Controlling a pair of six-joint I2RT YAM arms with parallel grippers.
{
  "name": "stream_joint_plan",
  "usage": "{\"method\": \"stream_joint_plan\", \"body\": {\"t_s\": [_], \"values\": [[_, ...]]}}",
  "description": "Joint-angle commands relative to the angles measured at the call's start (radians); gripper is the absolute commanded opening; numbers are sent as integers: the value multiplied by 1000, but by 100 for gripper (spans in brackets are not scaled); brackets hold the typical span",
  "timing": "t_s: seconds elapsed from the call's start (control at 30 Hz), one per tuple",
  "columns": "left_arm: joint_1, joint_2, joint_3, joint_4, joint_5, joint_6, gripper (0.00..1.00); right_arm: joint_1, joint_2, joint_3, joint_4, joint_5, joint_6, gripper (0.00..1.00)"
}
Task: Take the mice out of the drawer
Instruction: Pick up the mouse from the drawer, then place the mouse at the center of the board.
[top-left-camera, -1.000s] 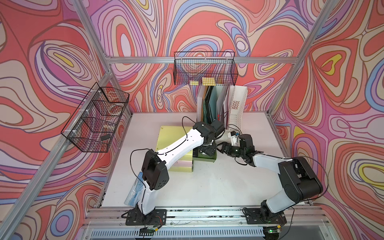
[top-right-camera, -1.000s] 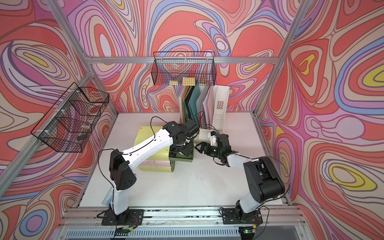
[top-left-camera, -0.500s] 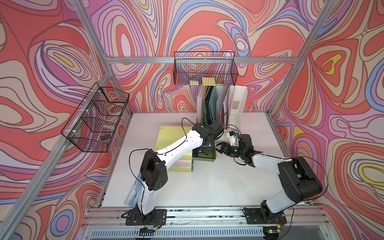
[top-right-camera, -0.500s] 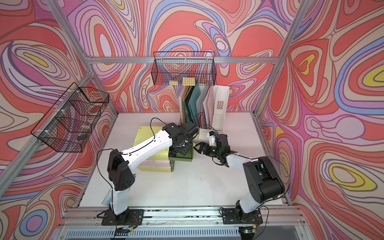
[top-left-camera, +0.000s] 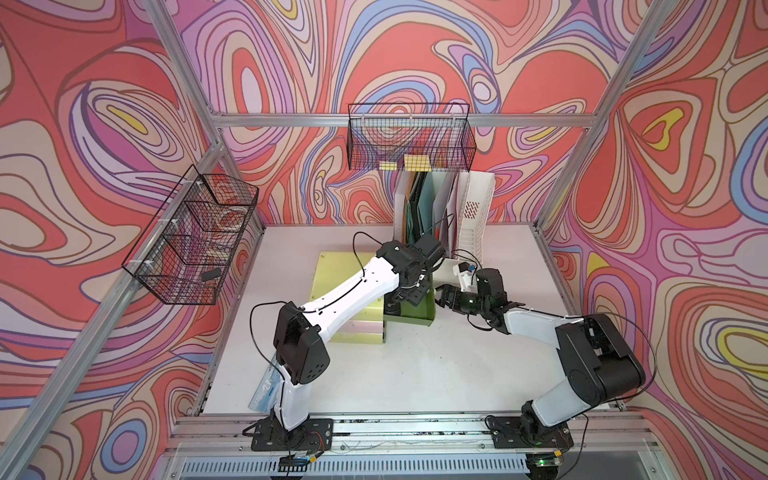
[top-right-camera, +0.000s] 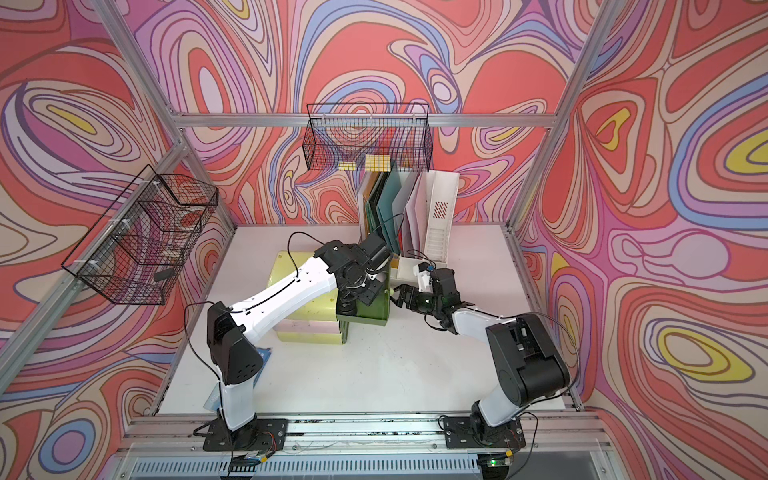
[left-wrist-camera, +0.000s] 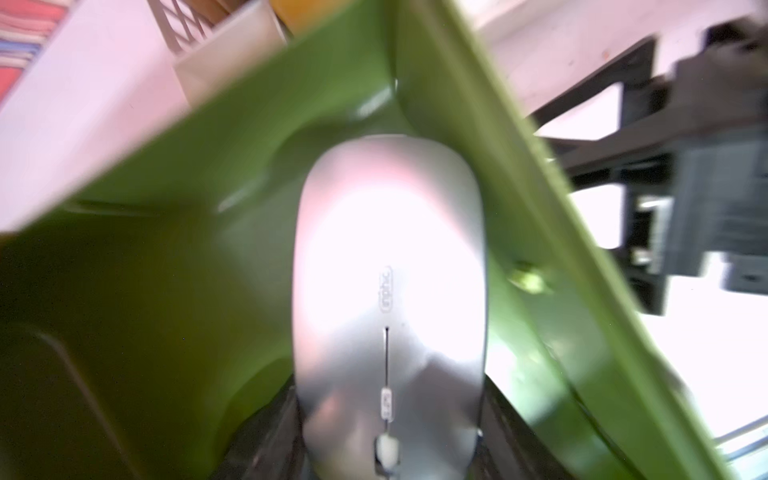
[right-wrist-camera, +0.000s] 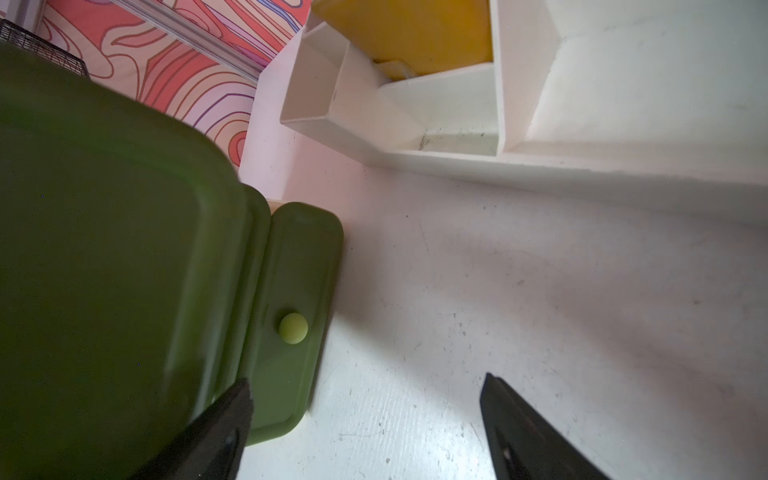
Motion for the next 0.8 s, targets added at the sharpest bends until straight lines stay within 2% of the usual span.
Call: {"method": "stream_joint_plan", "body": {"t_s": [0.0, 0.17, 0.27, 0.43, 0.6, 0.7, 0.77], "values": [[-2, -45, 87, -70, -38, 25, 39, 5, 13, 9, 9, 15, 0, 89], [-9, -38, 196, -168, -80, 23, 39, 5, 19, 8, 9, 23, 0, 89], [-53, -92, 171, -193, -95, 1, 38, 5, 22, 11, -4, 35, -7, 89], [-217, -330, -154, -91, -133, -144, 40, 0, 39, 49, -64, 53, -40, 90], [-460, -560, -523, 38, -166, -434, 38, -31, 60, 108, -129, 43, -80, 89], [-589, -619, -711, 174, -164, -572, 38, -50, 54, 125, -157, 44, -97, 89], [-647, -610, -814, 252, -157, -653, 38, -58, 48, 128, -167, 49, -104, 89]]}}
